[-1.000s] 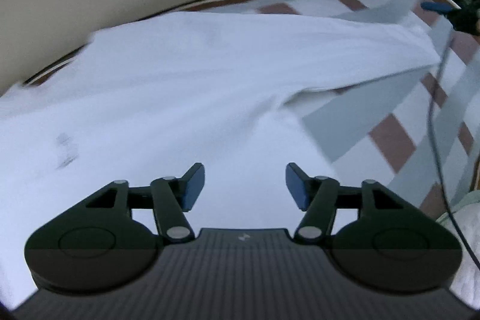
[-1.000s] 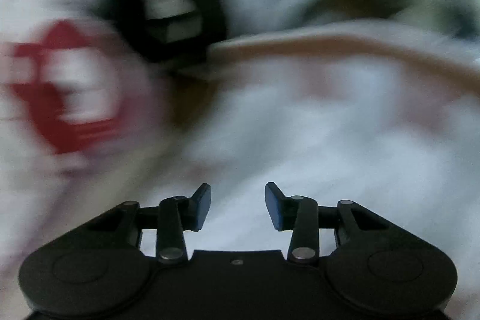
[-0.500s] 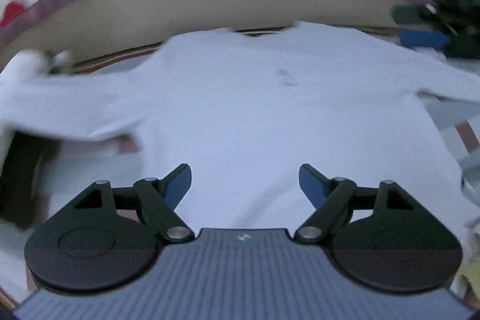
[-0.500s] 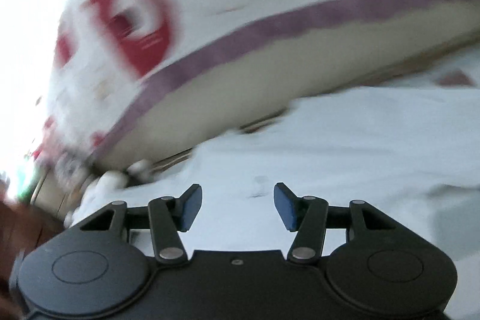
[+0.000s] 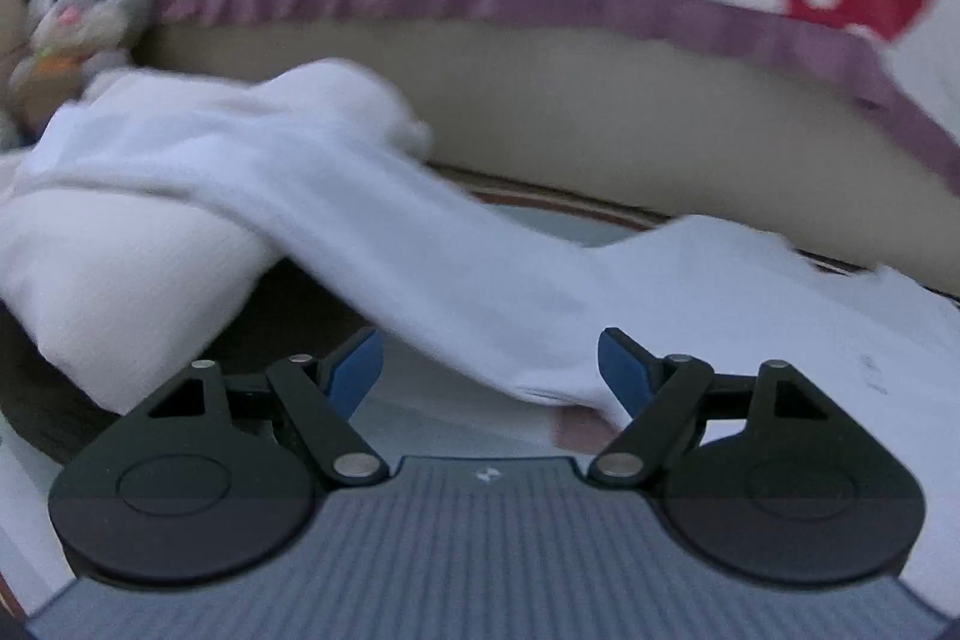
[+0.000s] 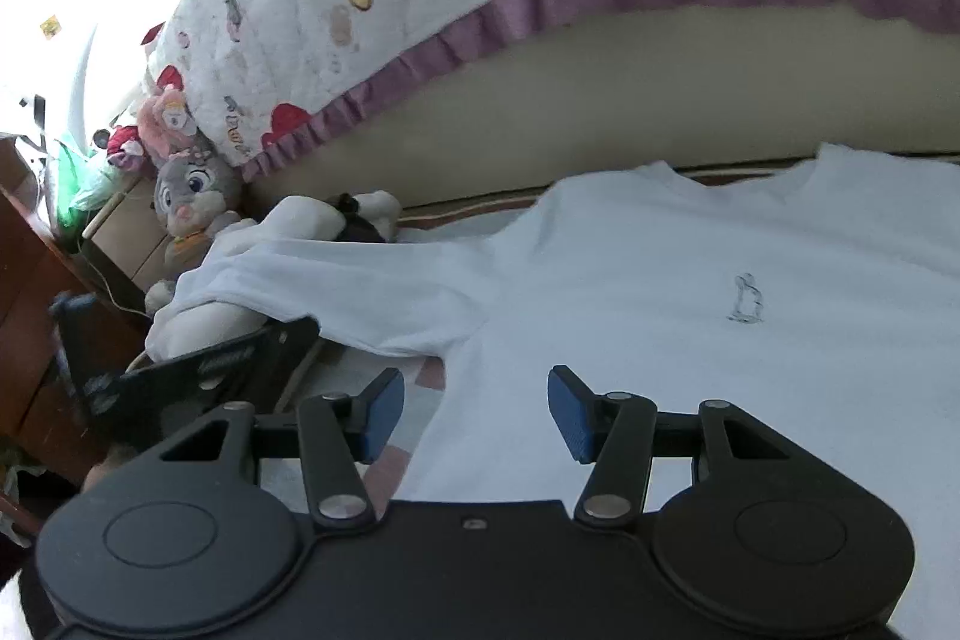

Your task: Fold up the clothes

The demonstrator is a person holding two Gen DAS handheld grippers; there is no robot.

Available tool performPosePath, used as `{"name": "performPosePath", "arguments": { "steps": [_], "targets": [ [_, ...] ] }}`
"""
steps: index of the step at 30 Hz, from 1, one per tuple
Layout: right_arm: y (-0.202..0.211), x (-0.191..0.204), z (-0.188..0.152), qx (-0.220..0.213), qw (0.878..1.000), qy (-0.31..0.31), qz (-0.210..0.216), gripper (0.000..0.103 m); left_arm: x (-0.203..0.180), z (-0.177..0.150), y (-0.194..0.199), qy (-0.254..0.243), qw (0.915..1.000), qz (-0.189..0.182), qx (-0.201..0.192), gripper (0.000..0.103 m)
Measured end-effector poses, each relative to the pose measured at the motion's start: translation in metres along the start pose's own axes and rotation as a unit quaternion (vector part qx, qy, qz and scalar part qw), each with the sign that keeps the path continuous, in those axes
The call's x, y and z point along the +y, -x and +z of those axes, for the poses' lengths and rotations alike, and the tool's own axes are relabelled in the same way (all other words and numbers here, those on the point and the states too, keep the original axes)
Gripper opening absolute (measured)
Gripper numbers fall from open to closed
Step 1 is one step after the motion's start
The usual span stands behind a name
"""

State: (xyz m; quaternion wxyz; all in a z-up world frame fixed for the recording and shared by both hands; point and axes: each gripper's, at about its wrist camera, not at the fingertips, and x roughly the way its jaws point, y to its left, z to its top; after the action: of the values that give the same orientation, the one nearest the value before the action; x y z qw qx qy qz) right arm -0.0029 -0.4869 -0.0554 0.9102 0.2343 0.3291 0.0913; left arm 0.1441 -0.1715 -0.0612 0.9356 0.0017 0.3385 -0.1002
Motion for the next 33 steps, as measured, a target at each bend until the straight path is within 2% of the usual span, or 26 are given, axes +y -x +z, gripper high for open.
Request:
{"name": "performPosePath", "arguments": {
  "steps": [3,6,10,14,17,18,19,20,21,23,24,26,27,31,32,33],
  "targets": [
    [-0.002,-0.002,-0.012,0.008,0.996,0.068,-0.048,0.059,0.023,0.003,-0.022,0.027,0.9996,0.004,0.004,0.079],
    [0.001,-0.015,-0.019,0.024,0.986,0.131,-0.105,0.059,0.037,0.011,-0.038,0.058,0.9982,-0.014,-0.005,0.079],
    [0.005,-0.065,0.002,0.016,0.986,0.107,-0.128,0.059,0.041,0.015,-0.049,0.090,0.9953,-0.035,-0.011,0.079],
    [-0.003,-0.126,0.043,-0.025,0.982,0.079,-0.172,0.060,0.036,0.012,-0.060,0.078,0.9959,-0.045,-0.009,0.080],
    [-0.022,-0.173,0.079,-0.035,0.975,0.080,-0.202,0.059,0.032,0.009,-0.068,0.068,0.9964,-0.051,-0.001,0.080],
    [-0.031,-0.186,0.091,-0.026,0.974,0.082,-0.210,0.059,0.030,0.008,-0.070,0.064,0.9965,-0.054,0.001,0.079],
    [-0.041,-0.198,0.103,-0.015,0.972,0.084,-0.218,0.059,0.029,0.008,-0.073,0.061,0.9966,-0.056,0.004,0.076],
    [-0.051,-0.206,0.113,-0.002,0.971,0.091,-0.223,0.059,0.028,0.007,-0.075,0.057,0.9966,-0.058,0.006,0.070],
    [-0.060,-0.212,0.121,0.009,0.969,0.096,-0.227,0.059,0.026,0.006,-0.078,0.054,0.9967,-0.060,0.009,0.059],
    [-0.078,-0.219,0.137,0.021,0.967,0.105,-0.229,0.059,0.023,0.004,-0.083,0.047,0.9967,-0.065,0.013,0.048],
    [-0.087,-0.224,0.140,0.032,0.966,0.115,-0.229,0.060,0.022,0.003,-0.085,0.043,0.9967,-0.066,0.017,0.046],
    [-0.104,-0.233,0.145,0.055,0.963,0.134,-0.228,0.062,0.010,0.003,-0.086,0.020,0.9963,-0.024,0.081,0.047],
    [-0.111,-0.239,0.146,0.067,0.960,0.139,-0.235,0.062,0.005,0.002,-0.086,0.010,0.9931,-0.006,0.117,0.052],
    [-0.131,-0.254,0.145,0.092,0.956,0.169,-0.223,0.064,-0.018,-0.012,-0.055,-0.014,0.9866,-0.086,0.138,0.063],
    [-0.135,-0.258,0.144,0.098,0.953,0.177,-0.226,0.064,-0.024,-0.011,-0.053,-0.017,0.9863,-0.100,0.130,0.068],
    [-0.139,-0.262,0.144,0.103,0.952,0.179,-0.225,0.067,-0.031,-0.010,-0.052,-0.019,0.9858,-0.113,0.123,0.068]
  ]
}}
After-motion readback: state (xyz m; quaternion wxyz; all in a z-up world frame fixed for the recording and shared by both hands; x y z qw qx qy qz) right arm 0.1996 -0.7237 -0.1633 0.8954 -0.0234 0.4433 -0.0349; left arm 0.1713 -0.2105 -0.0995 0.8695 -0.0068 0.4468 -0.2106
